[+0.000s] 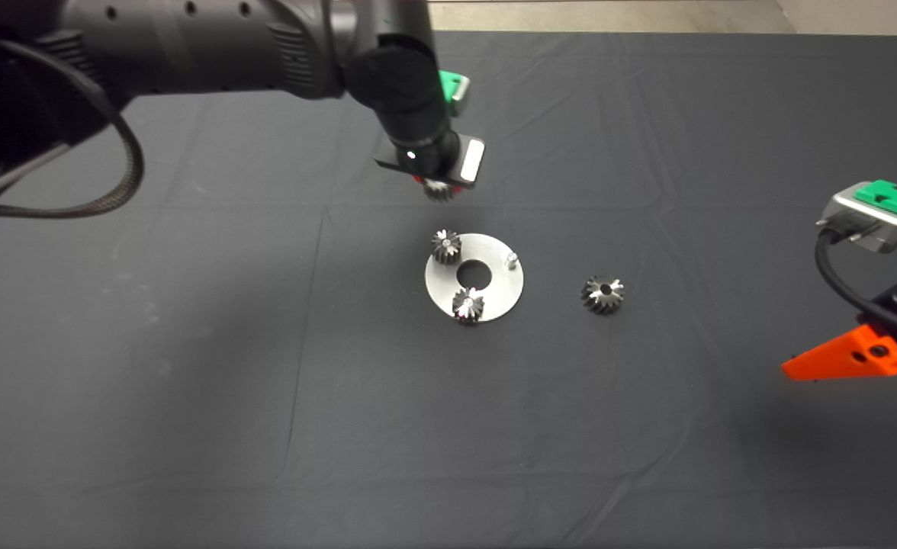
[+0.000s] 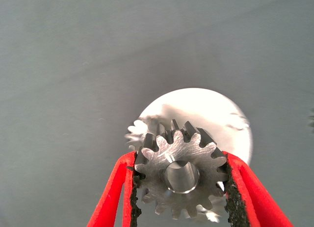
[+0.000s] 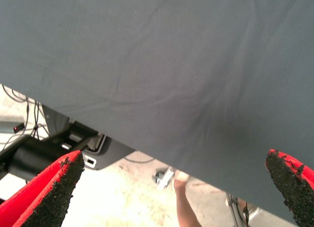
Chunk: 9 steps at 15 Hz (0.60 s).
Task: Remove an incorrectly installed larger gear and replace it with the correct smaller gear
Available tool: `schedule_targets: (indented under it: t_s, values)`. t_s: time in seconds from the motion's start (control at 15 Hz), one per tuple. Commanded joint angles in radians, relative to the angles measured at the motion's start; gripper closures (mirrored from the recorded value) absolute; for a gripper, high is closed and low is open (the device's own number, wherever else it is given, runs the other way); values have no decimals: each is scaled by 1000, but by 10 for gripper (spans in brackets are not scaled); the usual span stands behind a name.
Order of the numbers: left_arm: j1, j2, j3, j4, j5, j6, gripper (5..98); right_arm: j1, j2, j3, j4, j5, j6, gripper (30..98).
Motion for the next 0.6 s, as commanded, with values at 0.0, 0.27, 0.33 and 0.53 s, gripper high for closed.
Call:
schedule_targets:
  t_s: [0.0,0.27,0.33,0.53]
  values:
    - [-26,56,6,6,1,-9,707,18,-1,5,37,0,6,308]
    - [-24,86,6,6,-17,-39,707,18,0,7,40,1,28,308]
    - [-24,93,4,6,-23,-43,707,18,0,7,40,1,28,308]
    - [-18,105,4,10,-23,-68,707,18,0,5,39,0,31,308]
